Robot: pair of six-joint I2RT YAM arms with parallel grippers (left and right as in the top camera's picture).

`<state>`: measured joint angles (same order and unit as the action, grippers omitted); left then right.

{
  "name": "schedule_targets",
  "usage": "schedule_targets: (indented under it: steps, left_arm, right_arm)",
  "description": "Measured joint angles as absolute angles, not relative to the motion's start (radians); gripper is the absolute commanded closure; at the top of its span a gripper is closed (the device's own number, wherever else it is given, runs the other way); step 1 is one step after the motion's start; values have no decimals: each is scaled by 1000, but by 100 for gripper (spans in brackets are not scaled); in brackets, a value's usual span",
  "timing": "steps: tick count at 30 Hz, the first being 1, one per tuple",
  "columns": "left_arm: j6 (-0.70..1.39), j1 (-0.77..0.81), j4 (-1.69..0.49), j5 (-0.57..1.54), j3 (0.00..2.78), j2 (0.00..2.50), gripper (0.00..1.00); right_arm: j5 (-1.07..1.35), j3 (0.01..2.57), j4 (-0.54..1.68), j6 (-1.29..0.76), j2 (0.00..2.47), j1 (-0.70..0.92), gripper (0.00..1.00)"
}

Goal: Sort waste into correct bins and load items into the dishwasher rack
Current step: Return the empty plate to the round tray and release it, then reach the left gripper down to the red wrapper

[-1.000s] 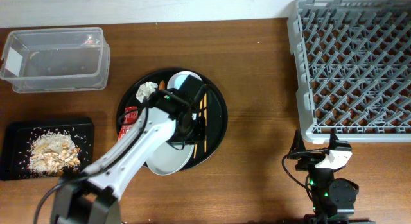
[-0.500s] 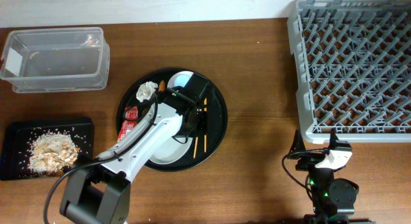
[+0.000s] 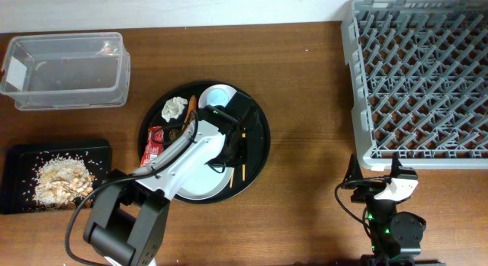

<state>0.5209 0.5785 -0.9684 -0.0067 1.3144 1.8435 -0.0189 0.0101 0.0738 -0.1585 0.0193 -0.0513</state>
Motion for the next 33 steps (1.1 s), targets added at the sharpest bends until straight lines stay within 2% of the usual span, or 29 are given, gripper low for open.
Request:
schedule_targets:
  steps: [3,6,8,9,10,16,22,33]
  left_arm:
    - [521,579,-1012,13,1322,1844,70]
    - [515,579,-1074,22,1361,1844,61]
    - [494,579,-1133,26,1445,1844,50]
    - [487,579,-1161,22,1492,1844,29]
    - [477,579,-1179,14,1529,1844,1]
    - [464,578,-1214,-65,1739,1843,1]
    - [463,565,-1162,-136,1747,1843,1]
    - [464,408,-972,-177,1747,1885,1]
  right_arm:
    - [-19,10,74,-158,19,-51,2]
    - [-19,10,74,-158,20,-51,2]
    - [-19,10,74,-158,20,-51,2]
    - [-19,10,74,-158,19,-51,2]
    - [-19,10,74,-157,20,-51,2]
    - [-19,10,74,-158,19,-51,2]
    - [-19,10,74,-159,19,-51,2]
    - [-19,10,74,-158,19,-51,2]
